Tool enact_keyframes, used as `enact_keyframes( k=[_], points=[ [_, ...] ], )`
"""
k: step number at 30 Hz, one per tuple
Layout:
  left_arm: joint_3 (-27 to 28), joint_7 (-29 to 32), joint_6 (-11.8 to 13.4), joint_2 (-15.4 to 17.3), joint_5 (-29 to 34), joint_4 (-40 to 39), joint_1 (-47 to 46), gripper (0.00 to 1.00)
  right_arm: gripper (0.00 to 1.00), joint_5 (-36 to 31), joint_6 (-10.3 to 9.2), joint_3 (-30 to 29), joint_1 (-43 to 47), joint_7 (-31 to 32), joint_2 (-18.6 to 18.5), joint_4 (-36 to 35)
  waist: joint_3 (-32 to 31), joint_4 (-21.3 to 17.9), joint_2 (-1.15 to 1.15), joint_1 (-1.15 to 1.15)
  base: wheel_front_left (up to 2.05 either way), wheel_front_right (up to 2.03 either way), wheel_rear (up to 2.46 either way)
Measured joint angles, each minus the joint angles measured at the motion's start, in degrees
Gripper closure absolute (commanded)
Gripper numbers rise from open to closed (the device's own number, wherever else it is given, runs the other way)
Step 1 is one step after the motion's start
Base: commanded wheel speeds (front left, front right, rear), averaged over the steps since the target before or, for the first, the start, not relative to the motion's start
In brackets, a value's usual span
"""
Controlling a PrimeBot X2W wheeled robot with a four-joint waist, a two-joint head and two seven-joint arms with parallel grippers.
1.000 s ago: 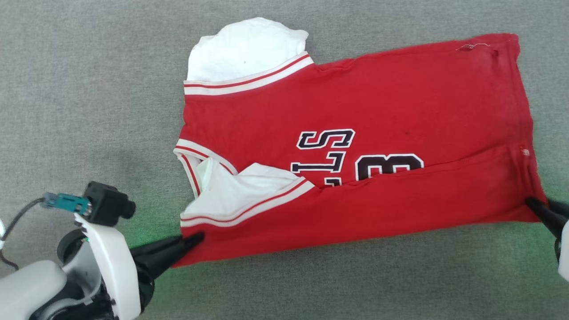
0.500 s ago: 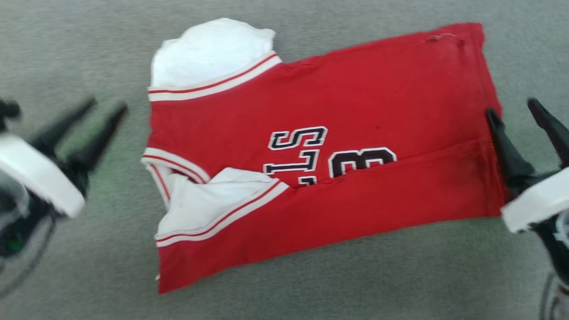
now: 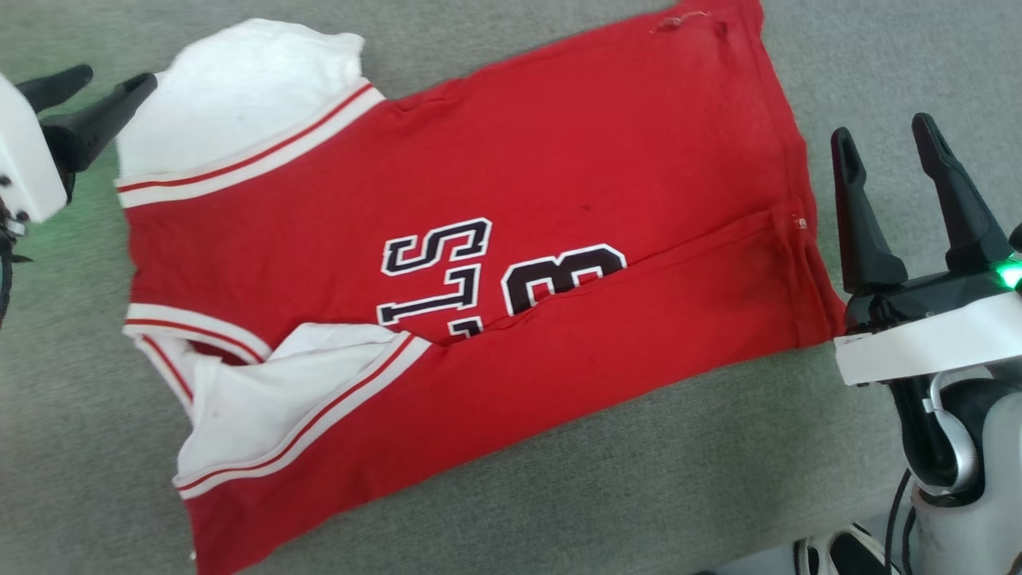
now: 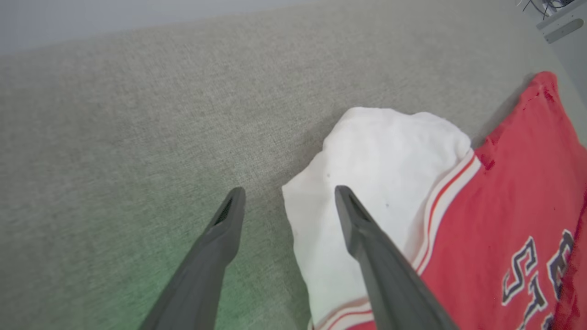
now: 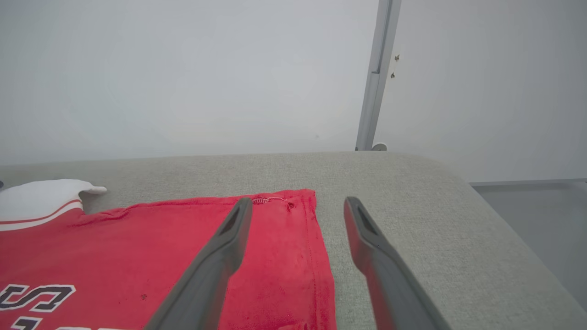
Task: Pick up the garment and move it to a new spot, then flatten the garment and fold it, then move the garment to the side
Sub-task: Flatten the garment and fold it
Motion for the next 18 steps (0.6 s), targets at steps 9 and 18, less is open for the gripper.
enact_keyframes(
  k=[9,18],
  points=[
    [-2.2,18.0,-0.2,-1.8,-4.4,4.1,-6.8,0.11,0.00,0.5,0.00,0.5,-0.1,-0.4,1.0,1.1,2.6,-1.9,0.00,0.00,0.00,0.00,0.00],
    [-2.2,17.9,-1.2,-4.0,-3.7,3.7,-9.0,1.00,0.00,2.9,0.00,5.9,-11.1,15.4,-7.9,6.9,4.5,-0.9,0.00,0.00,0.00,0.00,0.00]
  ],
)
